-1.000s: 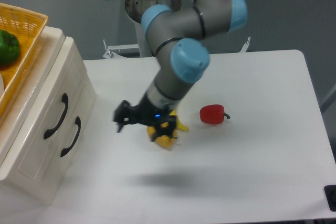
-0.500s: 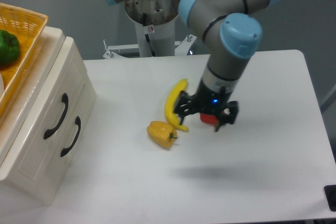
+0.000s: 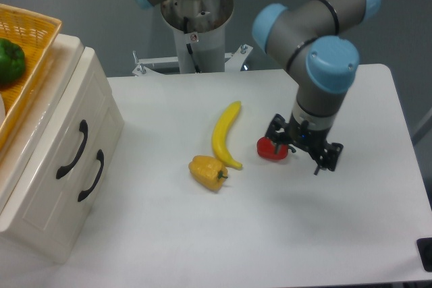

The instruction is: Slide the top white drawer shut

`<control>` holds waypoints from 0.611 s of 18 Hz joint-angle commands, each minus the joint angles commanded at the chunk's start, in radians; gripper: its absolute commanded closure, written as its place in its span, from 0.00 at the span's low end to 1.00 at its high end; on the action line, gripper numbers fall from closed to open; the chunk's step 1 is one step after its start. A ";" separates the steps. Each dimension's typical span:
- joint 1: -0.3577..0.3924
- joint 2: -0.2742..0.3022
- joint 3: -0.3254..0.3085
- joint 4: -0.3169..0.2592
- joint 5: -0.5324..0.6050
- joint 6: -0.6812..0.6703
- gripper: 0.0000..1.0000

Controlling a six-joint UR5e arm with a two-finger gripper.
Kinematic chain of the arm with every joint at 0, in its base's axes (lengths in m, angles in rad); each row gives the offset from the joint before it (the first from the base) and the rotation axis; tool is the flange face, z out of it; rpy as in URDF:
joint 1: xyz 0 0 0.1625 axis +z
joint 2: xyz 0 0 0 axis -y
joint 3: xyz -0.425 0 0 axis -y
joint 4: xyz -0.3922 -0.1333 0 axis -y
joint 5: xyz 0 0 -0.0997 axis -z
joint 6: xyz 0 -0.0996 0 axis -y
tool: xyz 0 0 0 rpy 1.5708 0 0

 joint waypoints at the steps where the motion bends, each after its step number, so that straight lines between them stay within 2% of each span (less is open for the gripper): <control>1: 0.009 -0.015 0.014 0.000 0.006 0.031 0.00; 8: 0.046 -0.088 0.069 -0.002 0.011 0.077 0.00; 11: 0.084 -0.098 0.077 -0.002 0.009 0.169 0.00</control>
